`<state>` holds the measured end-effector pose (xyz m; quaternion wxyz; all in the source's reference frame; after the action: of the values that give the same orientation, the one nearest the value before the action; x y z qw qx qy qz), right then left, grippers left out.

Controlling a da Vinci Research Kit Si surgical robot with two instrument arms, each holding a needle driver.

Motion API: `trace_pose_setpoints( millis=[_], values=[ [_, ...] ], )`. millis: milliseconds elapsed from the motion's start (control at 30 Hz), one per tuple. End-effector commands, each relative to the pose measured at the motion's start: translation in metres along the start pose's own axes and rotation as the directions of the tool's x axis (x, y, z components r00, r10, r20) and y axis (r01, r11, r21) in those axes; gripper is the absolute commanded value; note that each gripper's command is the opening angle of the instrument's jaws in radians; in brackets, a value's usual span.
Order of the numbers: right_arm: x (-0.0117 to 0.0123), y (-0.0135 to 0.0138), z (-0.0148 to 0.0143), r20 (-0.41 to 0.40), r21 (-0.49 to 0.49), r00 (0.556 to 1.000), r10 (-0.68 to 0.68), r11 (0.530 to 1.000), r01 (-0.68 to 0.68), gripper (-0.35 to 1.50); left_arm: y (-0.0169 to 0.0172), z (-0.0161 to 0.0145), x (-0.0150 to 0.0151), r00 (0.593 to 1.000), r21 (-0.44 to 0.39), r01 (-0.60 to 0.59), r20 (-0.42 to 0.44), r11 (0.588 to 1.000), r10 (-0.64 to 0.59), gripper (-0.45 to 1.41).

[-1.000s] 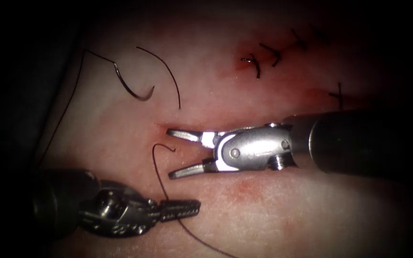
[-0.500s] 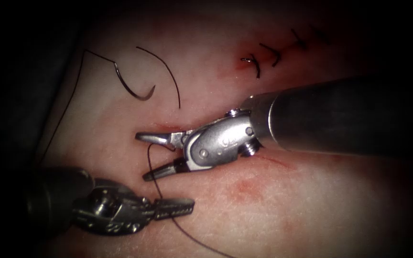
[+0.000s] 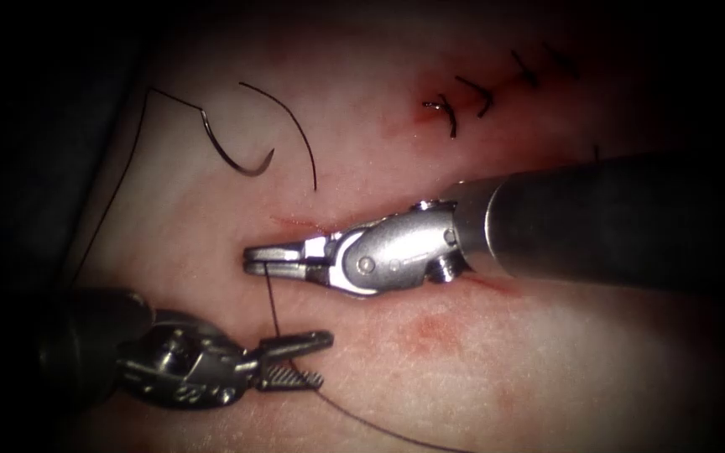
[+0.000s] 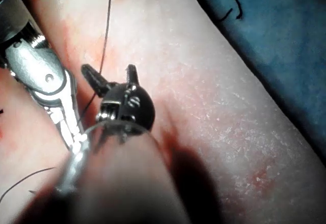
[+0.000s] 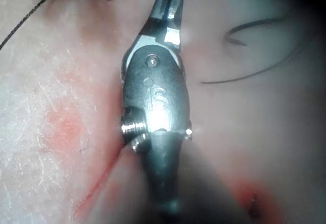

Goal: Wound Closure
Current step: Regrasp suture to obtain longer suture length in left needle driver

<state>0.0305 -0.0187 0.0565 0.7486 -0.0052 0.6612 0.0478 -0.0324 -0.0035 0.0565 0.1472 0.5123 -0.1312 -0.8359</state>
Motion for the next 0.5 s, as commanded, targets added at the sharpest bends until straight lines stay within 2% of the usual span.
trace_pose_setpoints(
  millis=[33,67,100,133,200,300,333,367,500],
  values=[
    [-0.0013,0.0003,0.0007,0.004,-0.003,1.0,0.007,1.0,-0.007,-0.35,0.0004,0.0009,-0.0002,1.0,0.032,0.025,-0.003,0.999,-0.025,0.83],
    [-0.0015,0.0005,0.0007,0.007,-0.004,1.0,0.013,1.0,-0.013,-0.35,0.0003,0.0009,-0.0001,0.999,0.059,0.039,-0.006,0.998,-0.038,0.95],
    [-0.0019,0.0009,0.0008,0.014,-0.011,1.0,0.02,1.0,-0.02,-0.35,0.0002,0.0011,-0.0001,0.995,0.118,0.098,0.017,0.988,-0.101,1.1],
    [-0.0024,0.0015,0.0009,0.022,-0.019,0.999,0.023,1.0,-0.022,-0.35,0.0,0.0012,0.0,0.989,0.155,0.137,0.026,0.978,-0.143,1.06],
    [-0.0031,0.0025,0.0013,0.035,-0.029,0.998,0.045,0.999,-0.044,-0.35,0.0002,0.0013,0.0001,0.987,0.186,0.144,0.04,0.972,-0.154,1.05],
    [-0.0038,0.0033,0.0021,0.051,-0.033,0.997,0.064,0.997,-0.063,-0.35,0.0007,0.0017,0.0003,0.986,0.204,0.14,0.057,0.969,-0.154,0.79],
    [-0.004,0.0035,0.0024,0.059,-0.031,0.995,0.076,0.997,-0.075,-0.35,0.001,0.0019,0.0004,0.987,0.21,0.126,0.07,0.97,-0.143,0.68],
    [-0.0044,0.0041,0.0032,0.075,-0.032,0.993,0.09,0.996,-0.088,-0.35,0.0016,0.0027,0.0005,0.988,0.221,0.074,0.117,0.972,-0.102,0.48],
    [-0.005,0.0051,0.0046,0.103,-0.033,0.988,0.111,0.994,-0.108,-0.35,0.0029,0.0045,0.0003,0.985,0.228,0.021,0.164,0.973,-0.059,0.34]
  ],
)
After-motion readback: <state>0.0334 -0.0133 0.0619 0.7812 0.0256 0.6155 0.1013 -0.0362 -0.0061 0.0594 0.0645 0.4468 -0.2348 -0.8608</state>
